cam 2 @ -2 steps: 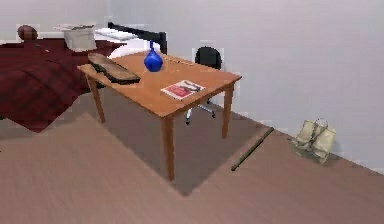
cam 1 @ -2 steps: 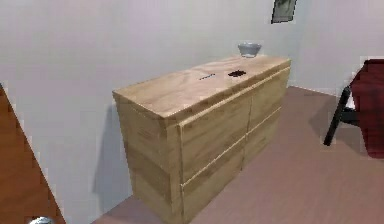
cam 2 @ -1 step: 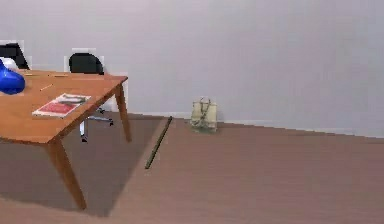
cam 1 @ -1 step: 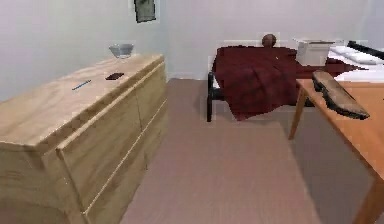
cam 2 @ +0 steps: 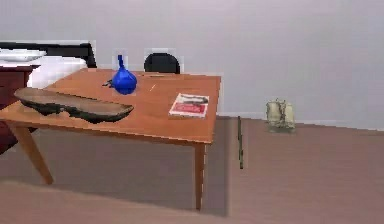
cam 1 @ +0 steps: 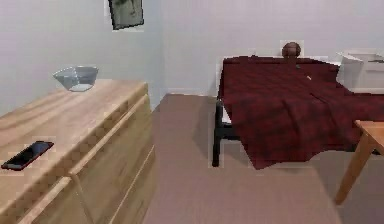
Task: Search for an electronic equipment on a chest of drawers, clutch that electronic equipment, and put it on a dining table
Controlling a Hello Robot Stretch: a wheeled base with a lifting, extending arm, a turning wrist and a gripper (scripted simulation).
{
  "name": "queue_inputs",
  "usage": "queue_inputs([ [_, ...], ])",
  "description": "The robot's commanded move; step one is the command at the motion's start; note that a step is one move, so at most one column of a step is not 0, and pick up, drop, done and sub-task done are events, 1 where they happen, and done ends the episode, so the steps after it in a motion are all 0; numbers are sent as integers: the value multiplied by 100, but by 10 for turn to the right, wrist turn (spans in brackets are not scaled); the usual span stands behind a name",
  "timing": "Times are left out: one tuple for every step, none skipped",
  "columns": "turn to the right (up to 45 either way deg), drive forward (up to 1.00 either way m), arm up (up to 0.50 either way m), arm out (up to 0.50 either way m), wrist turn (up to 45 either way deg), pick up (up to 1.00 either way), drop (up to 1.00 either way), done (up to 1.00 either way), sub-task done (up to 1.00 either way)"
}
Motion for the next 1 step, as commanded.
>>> queue_inputs([
  [-450,0,0,0,0,0,0,0,0],
])
